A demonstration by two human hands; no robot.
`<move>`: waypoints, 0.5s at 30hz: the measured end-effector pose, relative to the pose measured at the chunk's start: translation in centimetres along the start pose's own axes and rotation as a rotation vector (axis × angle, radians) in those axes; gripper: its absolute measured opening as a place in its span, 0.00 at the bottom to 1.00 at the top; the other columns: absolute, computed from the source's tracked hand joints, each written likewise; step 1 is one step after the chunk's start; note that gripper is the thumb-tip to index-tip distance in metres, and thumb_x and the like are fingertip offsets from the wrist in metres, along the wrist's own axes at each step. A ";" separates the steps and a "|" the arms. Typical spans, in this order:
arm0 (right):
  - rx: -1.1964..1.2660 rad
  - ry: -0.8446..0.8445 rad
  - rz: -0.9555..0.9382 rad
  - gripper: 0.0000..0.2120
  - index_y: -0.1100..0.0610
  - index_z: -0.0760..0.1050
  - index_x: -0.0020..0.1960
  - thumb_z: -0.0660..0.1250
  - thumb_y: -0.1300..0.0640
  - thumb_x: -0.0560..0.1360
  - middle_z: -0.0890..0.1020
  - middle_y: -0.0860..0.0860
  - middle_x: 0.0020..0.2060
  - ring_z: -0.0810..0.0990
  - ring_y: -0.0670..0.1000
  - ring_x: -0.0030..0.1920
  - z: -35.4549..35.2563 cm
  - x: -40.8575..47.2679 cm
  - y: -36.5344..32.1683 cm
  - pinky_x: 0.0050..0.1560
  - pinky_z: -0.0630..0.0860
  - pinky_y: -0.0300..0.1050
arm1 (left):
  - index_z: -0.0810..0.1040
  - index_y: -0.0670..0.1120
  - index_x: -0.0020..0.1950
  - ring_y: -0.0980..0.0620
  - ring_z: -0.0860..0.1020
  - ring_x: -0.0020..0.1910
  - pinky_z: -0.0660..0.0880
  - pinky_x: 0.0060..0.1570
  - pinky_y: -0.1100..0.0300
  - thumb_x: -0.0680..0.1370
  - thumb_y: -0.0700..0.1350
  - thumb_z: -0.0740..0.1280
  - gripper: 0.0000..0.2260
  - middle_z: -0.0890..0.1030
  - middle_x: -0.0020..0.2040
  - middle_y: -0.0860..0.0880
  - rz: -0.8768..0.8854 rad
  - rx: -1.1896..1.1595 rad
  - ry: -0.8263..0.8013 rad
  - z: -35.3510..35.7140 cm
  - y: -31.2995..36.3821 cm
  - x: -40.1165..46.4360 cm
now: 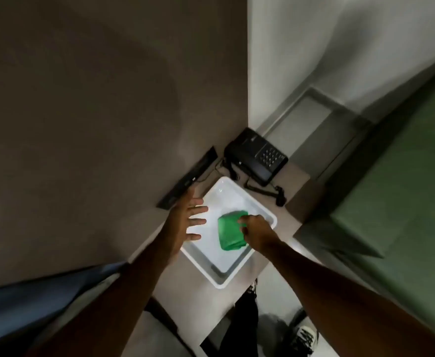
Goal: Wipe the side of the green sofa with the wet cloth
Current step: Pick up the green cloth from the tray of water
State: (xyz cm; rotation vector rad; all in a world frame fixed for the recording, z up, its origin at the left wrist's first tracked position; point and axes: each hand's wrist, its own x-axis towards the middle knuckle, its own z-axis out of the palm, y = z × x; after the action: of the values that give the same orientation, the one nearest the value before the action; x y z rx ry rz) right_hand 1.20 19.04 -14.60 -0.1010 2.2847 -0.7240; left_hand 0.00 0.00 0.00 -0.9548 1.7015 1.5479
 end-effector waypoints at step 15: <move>-0.140 0.060 0.113 0.25 0.52 0.73 0.62 0.66 0.53 0.65 0.78 0.56 0.55 0.76 0.60 0.60 5.8 7.2 2.6 0.66 0.67 0.62 | 0.79 0.51 0.61 0.45 0.82 0.57 0.75 0.51 0.49 0.81 0.68 0.50 0.28 0.84 0.60 0.48 -0.034 0.132 -0.061 2.2 -3.0 11.2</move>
State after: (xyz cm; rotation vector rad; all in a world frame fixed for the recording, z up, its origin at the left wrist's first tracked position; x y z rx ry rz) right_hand 0.13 16.50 -23.77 -0.0154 2.3760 -0.5150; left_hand -3.46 1.05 -11.18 -0.8568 1.7127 1.4095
